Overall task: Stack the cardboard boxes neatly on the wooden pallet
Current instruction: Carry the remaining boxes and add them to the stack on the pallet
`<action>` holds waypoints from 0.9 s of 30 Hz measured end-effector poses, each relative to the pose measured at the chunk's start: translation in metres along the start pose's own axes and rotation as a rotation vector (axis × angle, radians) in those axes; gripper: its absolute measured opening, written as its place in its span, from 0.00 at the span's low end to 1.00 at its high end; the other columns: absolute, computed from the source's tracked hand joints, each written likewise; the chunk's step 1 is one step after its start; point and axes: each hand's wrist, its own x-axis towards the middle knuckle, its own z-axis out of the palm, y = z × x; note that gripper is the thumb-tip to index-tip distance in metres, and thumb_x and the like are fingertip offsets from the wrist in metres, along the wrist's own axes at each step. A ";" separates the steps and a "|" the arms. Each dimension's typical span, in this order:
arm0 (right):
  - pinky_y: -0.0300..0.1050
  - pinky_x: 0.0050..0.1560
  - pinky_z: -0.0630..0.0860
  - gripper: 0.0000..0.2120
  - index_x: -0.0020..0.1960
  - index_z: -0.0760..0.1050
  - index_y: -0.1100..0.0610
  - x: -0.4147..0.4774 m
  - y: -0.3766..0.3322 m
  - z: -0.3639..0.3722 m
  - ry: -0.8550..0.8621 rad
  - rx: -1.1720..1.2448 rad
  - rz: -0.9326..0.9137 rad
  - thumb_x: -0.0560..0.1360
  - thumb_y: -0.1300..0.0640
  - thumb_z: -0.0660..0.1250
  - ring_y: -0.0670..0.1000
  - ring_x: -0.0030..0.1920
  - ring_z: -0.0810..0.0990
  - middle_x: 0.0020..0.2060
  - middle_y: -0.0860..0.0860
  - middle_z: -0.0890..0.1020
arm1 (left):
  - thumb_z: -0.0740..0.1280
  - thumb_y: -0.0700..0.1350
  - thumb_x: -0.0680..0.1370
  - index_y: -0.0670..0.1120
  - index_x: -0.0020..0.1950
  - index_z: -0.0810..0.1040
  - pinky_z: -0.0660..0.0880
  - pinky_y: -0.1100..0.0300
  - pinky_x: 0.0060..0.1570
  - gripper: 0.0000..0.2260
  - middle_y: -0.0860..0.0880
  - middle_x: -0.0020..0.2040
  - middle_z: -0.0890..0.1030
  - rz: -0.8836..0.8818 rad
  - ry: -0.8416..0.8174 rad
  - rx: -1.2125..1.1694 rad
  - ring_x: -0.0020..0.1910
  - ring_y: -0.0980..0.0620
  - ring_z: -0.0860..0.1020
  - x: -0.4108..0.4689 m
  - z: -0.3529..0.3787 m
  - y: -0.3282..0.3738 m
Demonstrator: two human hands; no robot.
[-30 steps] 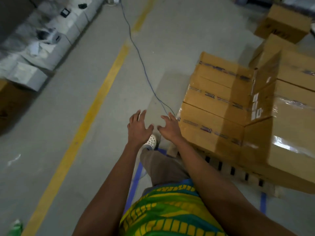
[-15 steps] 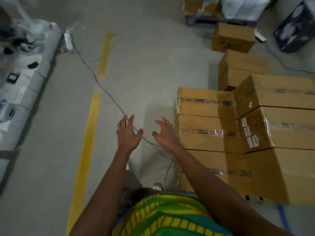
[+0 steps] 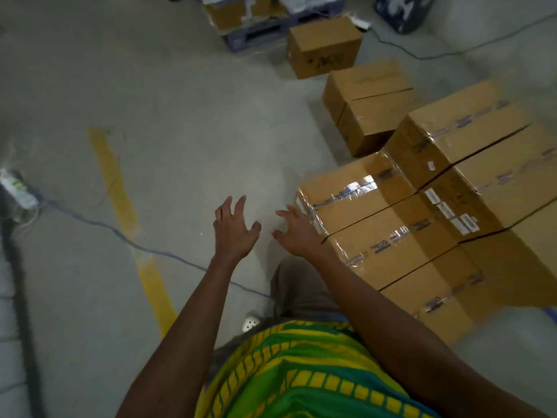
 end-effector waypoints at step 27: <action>0.53 0.75 0.61 0.31 0.78 0.65 0.52 0.627 -0.116 -0.198 0.248 0.261 0.485 0.78 0.46 0.69 0.55 0.79 0.58 0.80 0.54 0.58 | 0.68 0.53 0.80 0.50 0.80 0.62 0.58 0.43 0.74 0.31 0.43 0.80 0.60 0.302 -0.353 0.031 0.78 0.42 0.55 0.726 -0.065 0.073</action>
